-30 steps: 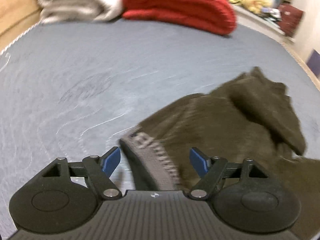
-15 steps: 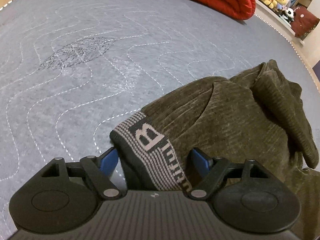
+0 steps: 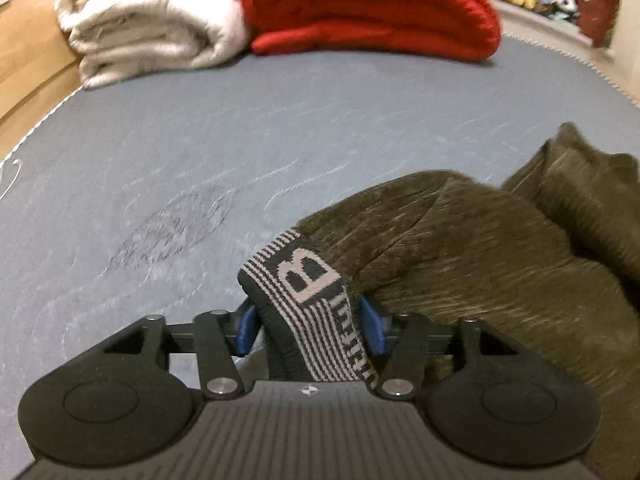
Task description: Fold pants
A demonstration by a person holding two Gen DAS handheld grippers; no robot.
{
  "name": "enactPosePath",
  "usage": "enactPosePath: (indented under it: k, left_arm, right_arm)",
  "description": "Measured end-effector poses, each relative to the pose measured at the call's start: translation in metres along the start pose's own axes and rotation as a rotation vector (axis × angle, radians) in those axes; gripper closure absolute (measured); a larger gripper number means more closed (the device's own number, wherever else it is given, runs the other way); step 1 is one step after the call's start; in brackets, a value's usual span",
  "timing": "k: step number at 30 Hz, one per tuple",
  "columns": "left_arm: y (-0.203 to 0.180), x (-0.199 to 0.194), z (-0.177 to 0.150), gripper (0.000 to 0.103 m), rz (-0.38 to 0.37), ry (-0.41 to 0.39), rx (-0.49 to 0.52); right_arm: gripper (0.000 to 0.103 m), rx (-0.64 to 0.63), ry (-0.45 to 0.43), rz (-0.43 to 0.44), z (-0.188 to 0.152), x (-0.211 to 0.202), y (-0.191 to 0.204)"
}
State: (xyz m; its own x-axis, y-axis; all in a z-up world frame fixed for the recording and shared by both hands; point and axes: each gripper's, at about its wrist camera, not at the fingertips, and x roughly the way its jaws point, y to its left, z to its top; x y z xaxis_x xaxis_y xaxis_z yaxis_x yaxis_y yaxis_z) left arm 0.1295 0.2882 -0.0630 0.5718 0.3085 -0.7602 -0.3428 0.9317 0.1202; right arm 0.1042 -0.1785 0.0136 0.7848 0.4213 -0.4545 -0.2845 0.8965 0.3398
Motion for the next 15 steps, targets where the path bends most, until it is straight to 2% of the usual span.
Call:
enactPosePath:
  k: [2,4,6,9,11,12,15]
  left_arm:
    - [0.000,-0.006,0.004,0.032,0.037,0.016,-0.034]
    - [-0.003,-0.022,0.009,0.025,0.119,0.005,-0.065]
    - [-0.008,-0.038,0.013,0.023,0.147,-0.031,-0.079]
    - [-0.013,-0.058,0.015,0.023,0.127,-0.072,-0.131]
    - [-0.018,-0.069,0.016,0.027,0.076,-0.077,-0.177]
    - [-0.021,-0.075,0.016,0.029,0.043,-0.077,-0.198]
    - [-0.036,-0.091,0.019,0.032,-0.040,-0.089,-0.206]
  right_arm:
    - [0.035,0.009,0.002,-0.009,0.001,-0.001,-0.005]
    - [0.035,0.022,0.003,-0.016,0.004,0.000,-0.011]
    - [0.035,0.047,0.007,-0.023,0.006,0.003,-0.017]
    - [0.036,0.111,0.022,-0.027,0.010,0.015,-0.025]
    - [0.055,0.132,0.044,-0.020,0.010,0.027,-0.026]
    - [0.070,0.149,0.061,-0.010,0.010,0.035,-0.027]
    - [0.072,0.234,0.135,0.017,0.005,0.062,-0.031]
